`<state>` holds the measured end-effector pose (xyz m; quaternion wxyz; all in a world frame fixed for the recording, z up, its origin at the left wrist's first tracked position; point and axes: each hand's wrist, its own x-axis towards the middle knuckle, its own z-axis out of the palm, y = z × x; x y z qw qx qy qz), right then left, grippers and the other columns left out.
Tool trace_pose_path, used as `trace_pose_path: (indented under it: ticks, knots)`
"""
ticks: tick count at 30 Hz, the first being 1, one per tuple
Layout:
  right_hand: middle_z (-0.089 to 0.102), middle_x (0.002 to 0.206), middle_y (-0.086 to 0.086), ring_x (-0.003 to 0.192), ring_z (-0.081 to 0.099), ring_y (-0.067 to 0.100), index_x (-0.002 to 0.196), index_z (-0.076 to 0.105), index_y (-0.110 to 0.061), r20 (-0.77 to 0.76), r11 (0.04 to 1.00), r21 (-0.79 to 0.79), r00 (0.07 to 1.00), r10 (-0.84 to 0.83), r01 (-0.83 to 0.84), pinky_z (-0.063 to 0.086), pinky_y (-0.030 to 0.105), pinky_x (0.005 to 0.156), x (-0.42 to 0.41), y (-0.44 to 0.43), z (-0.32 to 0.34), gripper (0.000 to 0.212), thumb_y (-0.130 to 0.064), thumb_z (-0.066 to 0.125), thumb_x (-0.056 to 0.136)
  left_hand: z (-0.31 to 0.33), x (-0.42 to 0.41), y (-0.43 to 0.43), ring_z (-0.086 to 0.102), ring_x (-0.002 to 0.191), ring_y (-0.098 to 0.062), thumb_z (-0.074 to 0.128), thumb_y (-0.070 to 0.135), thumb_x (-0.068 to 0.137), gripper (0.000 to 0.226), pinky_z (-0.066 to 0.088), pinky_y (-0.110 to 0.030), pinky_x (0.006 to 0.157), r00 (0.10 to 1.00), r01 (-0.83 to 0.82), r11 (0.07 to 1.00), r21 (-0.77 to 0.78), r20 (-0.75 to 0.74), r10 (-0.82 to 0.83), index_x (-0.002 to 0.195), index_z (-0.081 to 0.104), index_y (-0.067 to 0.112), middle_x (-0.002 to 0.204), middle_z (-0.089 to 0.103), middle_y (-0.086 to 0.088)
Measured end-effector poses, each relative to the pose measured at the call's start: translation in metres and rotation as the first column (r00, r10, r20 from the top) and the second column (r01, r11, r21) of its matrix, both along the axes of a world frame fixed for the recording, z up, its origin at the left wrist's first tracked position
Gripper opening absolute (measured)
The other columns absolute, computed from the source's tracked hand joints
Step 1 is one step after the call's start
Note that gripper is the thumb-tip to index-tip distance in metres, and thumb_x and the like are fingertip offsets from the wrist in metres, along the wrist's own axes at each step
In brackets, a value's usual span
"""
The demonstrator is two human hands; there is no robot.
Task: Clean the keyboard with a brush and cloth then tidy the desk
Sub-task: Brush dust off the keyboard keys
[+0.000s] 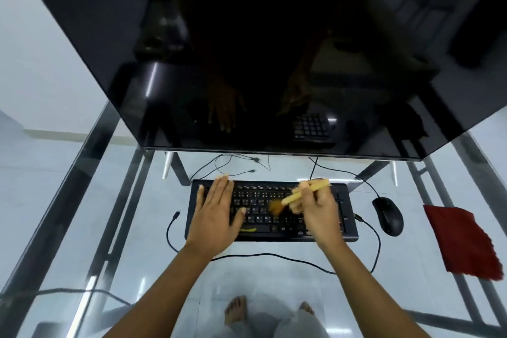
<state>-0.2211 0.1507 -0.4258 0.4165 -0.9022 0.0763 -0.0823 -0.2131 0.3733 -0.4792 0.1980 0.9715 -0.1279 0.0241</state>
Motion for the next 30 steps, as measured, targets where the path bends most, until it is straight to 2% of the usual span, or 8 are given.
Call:
trace_pose_path:
  ticks: [2, 6, 11, 17, 21, 24, 28, 30]
  knots:
    - [0.070, 0.079, 0.006, 0.066, 0.067, 0.016, 0.089, 0.054, -0.019, -0.072, 0.984, -0.123, 0.990, 0.124, -0.132, 0.057, 0.031, 0.065, -0.001, 0.003, -0.001, 0.012, -0.023, 0.049, 0.099, -0.004, 0.001, 0.014, 0.009, 0.146, -0.014, 0.028, 0.050, 0.093, 0.066, 0.007, -0.044, 0.119, 0.999, -0.041, 0.998, -0.038, -0.005, 0.040, 0.146, 0.031, 0.011, 0.157, 0.022, -0.002]
    - [0.069, 0.083, 0.002, 0.077, 0.067, 0.017, 0.091, 0.058, -0.014, 0.057, 0.997, -0.080, 0.998, 0.005, 0.000, 0.054, 0.029, 0.070, 0.004, 0.002, 0.003, 0.011, -0.020, 0.052, 0.098, -0.014, 0.002, 0.033, 0.013, 0.146, -0.012, 0.026, 0.050, 0.094, 0.064, 0.007, -0.043, 0.119, 0.990, -0.139, 0.972, -0.189, -0.059, 0.130, 0.146, 0.033, 0.013, 0.156, 0.025, 0.001]
    - [0.065, 0.098, -0.002, 0.091, 0.061, 0.007, 0.094, 0.064, -0.013, -0.026, 0.957, -0.136, 0.967, 0.255, -0.256, 0.049, 0.022, 0.082, 0.008, 0.034, 0.006, 0.013, -0.012, 0.051, 0.097, -0.012, -0.003, 0.049, 0.021, 0.140, -0.001, 0.038, 0.044, 0.099, 0.056, 0.024, -0.027, 0.112, 0.958, -0.246, 0.819, -0.519, -0.256, 0.126, 0.150, 0.020, 0.032, 0.151, 0.025, 0.017]
    - [0.071, 0.090, 0.005, 0.080, 0.066, 0.013, 0.093, 0.062, -0.012, -0.086, 0.871, -0.070, 0.873, 0.481, -0.487, 0.056, 0.024, 0.076, 0.002, 0.082, 0.004, 0.015, -0.015, 0.049, 0.099, -0.007, -0.003, 0.060, 0.021, 0.135, 0.009, 0.036, 0.043, 0.099, 0.055, 0.022, -0.016, 0.108, 0.945, -0.307, 0.776, -0.551, -0.274, 0.179, 0.151, 0.020, 0.030, 0.148, 0.023, 0.027]
    - [0.066, 0.088, -0.005, 0.080, 0.061, 0.004, 0.088, 0.062, -0.017, 0.030, 0.934, -0.056, 0.934, 0.356, -0.354, 0.048, 0.016, 0.074, -0.004, 0.096, 0.000, 0.013, -0.013, 0.053, 0.096, -0.010, 0.000, 0.069, 0.033, 0.131, 0.006, 0.035, 0.042, 0.099, 0.050, 0.026, -0.015, 0.107, 0.929, -0.342, 0.724, -0.599, -0.334, 0.162, 0.148, 0.030, 0.032, 0.136, 0.031, 0.040]
    - [0.072, 0.084, 0.001, 0.074, 0.066, 0.008, 0.088, 0.062, -0.022, -0.045, 0.873, -0.056, 0.875, 0.483, -0.485, 0.056, 0.030, 0.074, -0.012, 0.107, -0.006, 0.013, -0.017, 0.053, 0.096, -0.014, 0.002, 0.075, 0.036, 0.129, 0.002, 0.033, 0.042, 0.100, 0.045, 0.027, -0.016, 0.107, 0.916, -0.362, 0.719, -0.594, -0.367, 0.159, 0.145, 0.035, 0.036, 0.142, 0.036, 0.027]
    - [0.064, 0.088, -0.008, 0.080, 0.061, 0.003, 0.086, 0.061, -0.021, 0.011, 0.954, 0.054, 0.956, 0.293, -0.293, 0.048, 0.016, 0.073, -0.002, 0.102, 0.000, 0.014, -0.013, 0.054, 0.096, -0.020, 0.002, 0.081, 0.040, 0.127, 0.001, 0.034, 0.035, 0.102, 0.045, 0.026, 0.000, 0.097, 0.927, -0.315, 0.740, -0.595, -0.361, 0.104, 0.147, 0.031, 0.037, 0.142, 0.038, 0.024]
    - [0.070, 0.081, 0.002, 0.073, 0.067, 0.012, 0.087, 0.062, -0.017, -0.084, 0.919, 0.157, 0.922, 0.378, -0.363, 0.054, 0.021, 0.068, -0.001, 0.107, 0.000, 0.013, -0.015, 0.053, 0.097, -0.022, 0.001, 0.081, 0.046, 0.122, -0.001, 0.034, 0.032, 0.103, 0.046, 0.029, 0.001, 0.093, 0.931, -0.300, 0.770, -0.564, -0.350, 0.106, 0.148, 0.028, 0.036, 0.138, 0.041, 0.023]
